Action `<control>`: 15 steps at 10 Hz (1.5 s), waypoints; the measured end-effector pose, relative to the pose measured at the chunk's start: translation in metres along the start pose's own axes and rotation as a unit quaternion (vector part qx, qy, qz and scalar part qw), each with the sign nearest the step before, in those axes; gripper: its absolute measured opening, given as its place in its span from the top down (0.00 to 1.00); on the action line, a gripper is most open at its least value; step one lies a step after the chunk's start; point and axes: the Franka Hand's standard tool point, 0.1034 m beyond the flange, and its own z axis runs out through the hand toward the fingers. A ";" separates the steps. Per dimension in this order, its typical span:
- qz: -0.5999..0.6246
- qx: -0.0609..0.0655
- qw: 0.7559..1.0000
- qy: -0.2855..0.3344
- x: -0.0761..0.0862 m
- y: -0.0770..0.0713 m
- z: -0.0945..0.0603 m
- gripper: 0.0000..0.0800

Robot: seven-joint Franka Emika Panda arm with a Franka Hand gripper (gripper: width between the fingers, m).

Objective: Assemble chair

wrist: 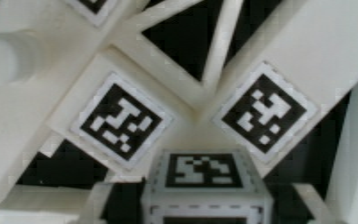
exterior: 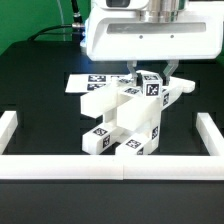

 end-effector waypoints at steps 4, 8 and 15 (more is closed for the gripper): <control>0.156 0.001 0.988 0.000 0.000 -0.002 0.000 0.64; 0.273 0.002 0.962 0.000 0.000 -0.003 0.000 0.64; 0.447 0.011 0.895 -0.005 0.000 -0.008 0.000 0.64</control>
Offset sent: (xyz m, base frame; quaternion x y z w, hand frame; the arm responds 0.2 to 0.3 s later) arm 0.0000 0.0000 0.0000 0.0000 0.0000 0.1938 0.9810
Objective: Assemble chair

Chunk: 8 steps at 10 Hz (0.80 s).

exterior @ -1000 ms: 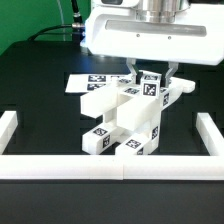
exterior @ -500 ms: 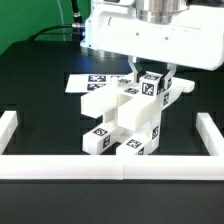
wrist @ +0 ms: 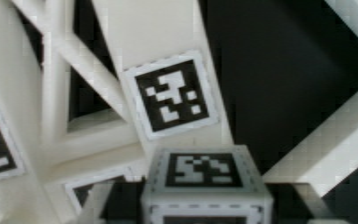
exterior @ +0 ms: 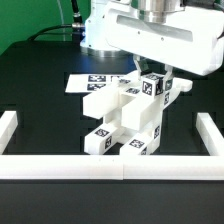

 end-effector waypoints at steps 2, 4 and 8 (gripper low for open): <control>0.053 0.002 0.999 -0.003 -0.001 -0.001 0.000 0.64; 0.126 0.005 0.992 -0.008 -0.004 -0.003 0.000 0.64; 0.122 0.005 0.993 -0.008 -0.004 -0.003 0.001 0.38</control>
Offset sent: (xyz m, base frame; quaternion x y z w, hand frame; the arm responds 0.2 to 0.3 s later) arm 0.0000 0.0000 0.0000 0.0000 0.0000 0.1938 0.9810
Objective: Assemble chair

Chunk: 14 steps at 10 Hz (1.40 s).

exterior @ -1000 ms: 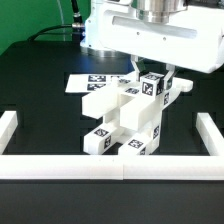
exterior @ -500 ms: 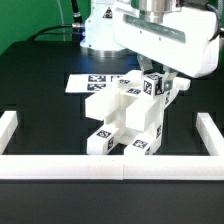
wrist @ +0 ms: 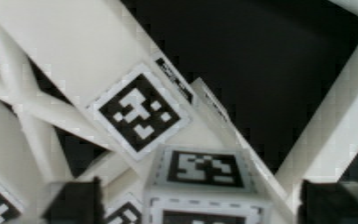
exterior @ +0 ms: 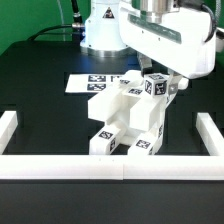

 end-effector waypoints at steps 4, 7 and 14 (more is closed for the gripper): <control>-0.137 -0.003 0.991 0.002 -0.001 0.000 0.001 0.19; -0.276 -0.004 0.961 0.001 -0.002 0.000 0.002 0.19; -0.533 -0.011 0.846 0.004 0.001 0.001 0.003 0.19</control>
Offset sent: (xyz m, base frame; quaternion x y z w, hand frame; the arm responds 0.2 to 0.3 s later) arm 0.0052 0.0014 -0.0010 -0.0078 0.0174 -0.2870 0.9577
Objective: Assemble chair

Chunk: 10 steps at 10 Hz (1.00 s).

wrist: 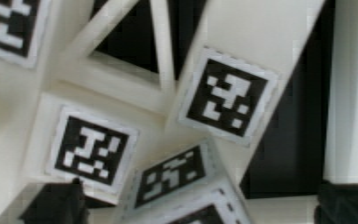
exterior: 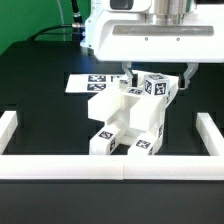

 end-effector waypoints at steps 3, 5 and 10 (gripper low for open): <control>-0.035 0.000 0.999 0.000 0.000 0.001 0.000 0.19; -0.035 0.000 0.999 0.000 0.000 0.001 0.000 0.53; 0.018 0.001 1.000 0.000 0.000 0.001 0.000 0.64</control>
Offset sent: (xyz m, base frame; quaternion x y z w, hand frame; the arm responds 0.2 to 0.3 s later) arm 0.0000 0.0000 0.0000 0.0000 0.0000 0.0000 1.0000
